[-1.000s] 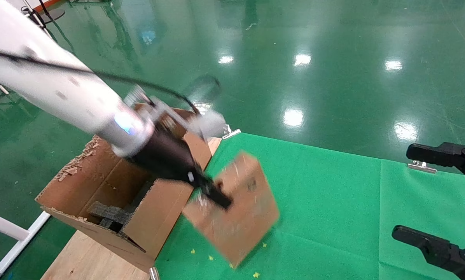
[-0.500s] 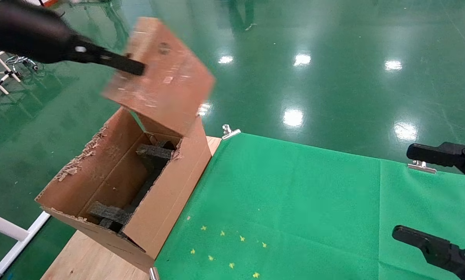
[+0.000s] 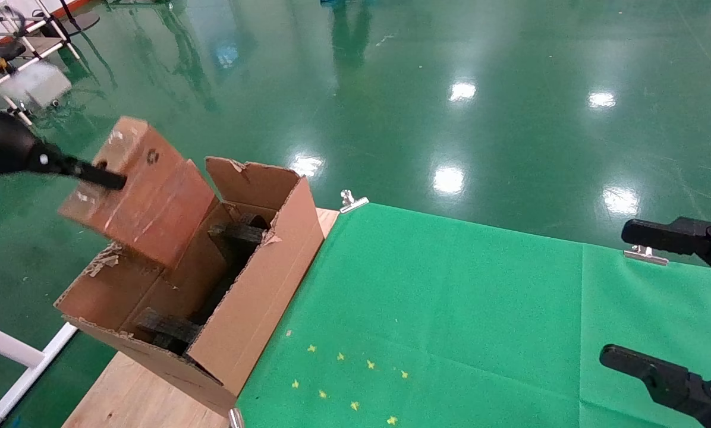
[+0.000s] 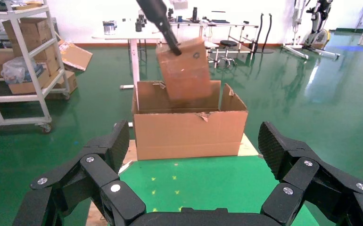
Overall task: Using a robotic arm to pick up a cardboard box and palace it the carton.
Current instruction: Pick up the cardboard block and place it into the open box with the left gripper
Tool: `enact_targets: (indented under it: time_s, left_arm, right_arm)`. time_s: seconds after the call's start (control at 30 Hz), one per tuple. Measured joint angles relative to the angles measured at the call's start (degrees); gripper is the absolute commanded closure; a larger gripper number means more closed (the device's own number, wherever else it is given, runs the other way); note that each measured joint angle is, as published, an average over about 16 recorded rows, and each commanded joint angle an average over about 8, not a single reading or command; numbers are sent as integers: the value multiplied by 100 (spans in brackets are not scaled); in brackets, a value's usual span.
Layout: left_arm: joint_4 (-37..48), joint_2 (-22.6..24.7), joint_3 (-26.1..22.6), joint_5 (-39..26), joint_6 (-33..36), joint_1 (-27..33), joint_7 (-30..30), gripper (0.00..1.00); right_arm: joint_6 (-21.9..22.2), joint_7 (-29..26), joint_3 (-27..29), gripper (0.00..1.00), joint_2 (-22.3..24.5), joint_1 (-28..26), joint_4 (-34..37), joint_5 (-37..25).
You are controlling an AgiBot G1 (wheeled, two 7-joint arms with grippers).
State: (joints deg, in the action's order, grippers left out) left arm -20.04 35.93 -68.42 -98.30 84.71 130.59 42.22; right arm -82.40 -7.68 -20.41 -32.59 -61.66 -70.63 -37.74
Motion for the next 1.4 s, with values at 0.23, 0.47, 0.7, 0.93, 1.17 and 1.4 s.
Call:
enact_targets:
  time_s: [0.23,0.47,0.7,0.93,1.17,1.4]
  left_arm:
    - [787,105,-66,-63,-306,-301,-574,100]
    - [1341,214,-63,-53,-907,-625,-888,100]
    - [1668,305,-14,11,-1563,-954,-1002,100]
    - [1836,391,38,87,-1939,-1246,-1052,100]
    - [1933,496,76,145,-2147,-1520,-1059,100]
    - [1995,627,123,213,-2363,-1813,-1015,100]
  right_arm:
    - [0,0,0,0,0,0,0,0]
    - [0,0,0,0,0,0,0,0]
    - [0,0,0,0,0,0,0,0]
    - [0,0,0,0,0,0,0,0]
    - [0,0,0,0,0,0,0,0]
    - [0,0,0,0,0,0,0,0]
